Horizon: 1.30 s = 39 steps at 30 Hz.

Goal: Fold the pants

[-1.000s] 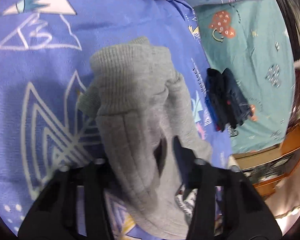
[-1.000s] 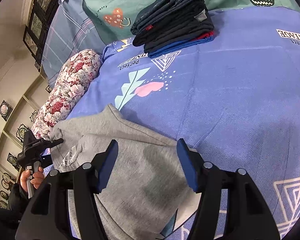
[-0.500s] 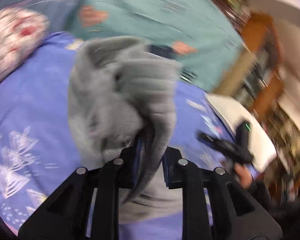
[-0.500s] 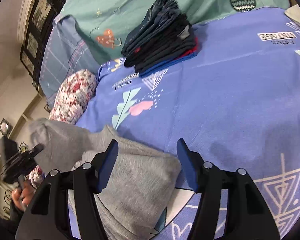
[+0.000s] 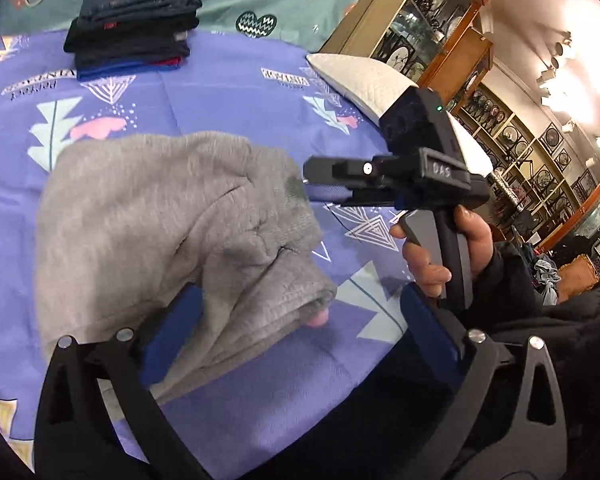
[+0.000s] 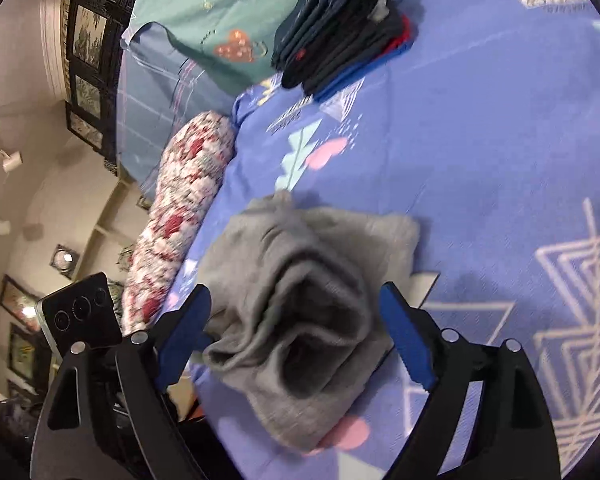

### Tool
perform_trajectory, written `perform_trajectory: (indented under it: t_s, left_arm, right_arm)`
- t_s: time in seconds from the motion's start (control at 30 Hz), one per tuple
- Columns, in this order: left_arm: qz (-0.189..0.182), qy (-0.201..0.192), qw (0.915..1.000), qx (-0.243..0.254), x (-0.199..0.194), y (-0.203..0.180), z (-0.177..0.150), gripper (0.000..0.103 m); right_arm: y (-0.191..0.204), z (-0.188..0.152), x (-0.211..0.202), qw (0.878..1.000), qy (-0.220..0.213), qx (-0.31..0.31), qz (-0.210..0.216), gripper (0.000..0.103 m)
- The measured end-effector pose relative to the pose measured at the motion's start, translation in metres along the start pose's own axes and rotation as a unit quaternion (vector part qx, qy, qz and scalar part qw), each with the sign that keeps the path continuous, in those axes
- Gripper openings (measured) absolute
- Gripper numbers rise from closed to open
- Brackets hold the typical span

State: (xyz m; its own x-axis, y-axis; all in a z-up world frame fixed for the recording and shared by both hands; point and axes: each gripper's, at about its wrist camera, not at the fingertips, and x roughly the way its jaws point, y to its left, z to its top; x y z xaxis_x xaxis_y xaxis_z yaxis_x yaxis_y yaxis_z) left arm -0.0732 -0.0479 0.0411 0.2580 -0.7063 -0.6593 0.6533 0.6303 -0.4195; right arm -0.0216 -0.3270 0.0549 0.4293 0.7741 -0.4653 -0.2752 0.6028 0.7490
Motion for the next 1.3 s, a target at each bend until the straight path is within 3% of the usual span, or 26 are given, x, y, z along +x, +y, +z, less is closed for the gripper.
perform_trajectory:
  t_s: [0.13,0.2,0.27,0.3,0.33,0.37,0.43,0.5,0.63,0.7,0.77,0.8,0.83,0.9,1.0,1.07,1.13,1.2,1.23,1.3]
  left_arm:
    - [0.026,-0.026,0.9987,-0.034,-0.008,0.026,0.002,0.101]
    - [0.009,-0.021,0.9975,-0.068,-0.002,0.043,-0.001,0.101]
    - [0.003,-0.019,0.9986,-0.049,0.004,0.035,-0.002,0.101]
    - [-0.020,-0.008,0.9993,-0.031,0.008,0.027,-0.002,0.101]
    - [-0.048,0.006,0.9985,-0.025,0.011,0.021,-0.006,0.101]
    - [-0.062,0.020,0.9977,-0.015,0.018,0.015,-0.007,0.101]
    - [-0.058,0.036,0.9977,-0.002,0.028,0.009,-0.007,0.101]
    - [-0.079,0.036,0.9962,-0.011,0.032,0.013,-0.003,0.101]
    - [-0.116,0.045,0.9920,-0.023,0.044,0.017,-0.006,0.101]
    - [-0.115,0.049,0.9921,-0.009,0.051,0.014,-0.005,0.101]
    - [-0.107,0.049,0.9931,-0.001,0.050,0.009,-0.004,0.101]
    - [-0.103,0.046,0.9936,0.001,0.045,0.007,-0.004,0.101]
    - [-0.101,0.042,0.9941,0.004,0.035,0.004,-0.009,0.101]
    - [-0.098,0.019,0.9946,0.026,0.012,-0.004,-0.012,0.101]
    - [-0.081,-0.016,0.9957,0.042,-0.018,-0.004,-0.016,0.101]
    - [-0.068,-0.004,0.9976,0.011,-0.017,0.014,-0.019,0.101]
    - [-0.058,0.037,0.9970,-0.035,0.005,0.034,-0.029,0.101]
    - [-0.039,0.038,0.9983,-0.022,0.013,0.034,-0.037,0.101]
    - [-0.031,0.029,0.9991,-0.008,0.012,0.029,-0.041,0.101]
    - [-0.031,0.029,0.9991,-0.004,0.014,0.028,-0.043,0.101]
  right_arm:
    - [0.007,-0.006,0.012,1.000,0.023,-0.013,-0.015,0.093]
    - [0.007,-0.008,0.022,0.999,0.033,-0.010,-0.035,0.093]
    - [0.013,-0.010,0.027,0.998,0.036,-0.022,-0.051,0.093]
    - [0.018,-0.011,0.028,0.997,0.036,-0.036,-0.059,0.083]
    - [0.022,-0.012,0.030,0.996,0.039,-0.049,-0.059,0.051]
    - [0.025,-0.013,0.032,0.996,0.051,-0.053,-0.041,0.029]
    - [0.031,-0.014,0.025,0.996,0.039,-0.063,-0.041,0.024]
    - [0.046,-0.015,0.010,0.996,0.017,-0.085,-0.026,0.020]
    - [0.066,-0.020,-0.012,0.994,0.002,-0.111,-0.020,0.017]
    - [0.053,-0.022,-0.009,0.991,0.012,-0.102,-0.085,0.018]
    - [0.023,-0.023,0.000,0.986,0.029,-0.062,-0.152,0.034]
    - [0.014,-0.023,-0.002,0.987,0.023,-0.043,-0.150,0.049]
    - [0.015,-0.023,-0.006,0.988,0.017,-0.043,-0.150,0.049]
    - [0.044,-0.020,-0.017,0.979,-0.019,-0.102,-0.173,0.045]
    - [0.088,-0.003,-0.027,0.979,-0.050,-0.156,-0.124,0.044]
    - [0.115,0.015,-0.016,0.979,-0.045,-0.179,-0.088,0.044]
    - [0.129,0.032,0.006,0.980,-0.027,-0.189,-0.059,0.044]
    - [0.118,0.047,0.041,0.980,0.009,-0.172,-0.103,0.044]
    - [0.096,0.051,0.067,0.976,0.051,-0.142,-0.155,0.045]
    - [0.050,0.044,0.101,0.973,0.122,-0.089,-0.176,0.043]
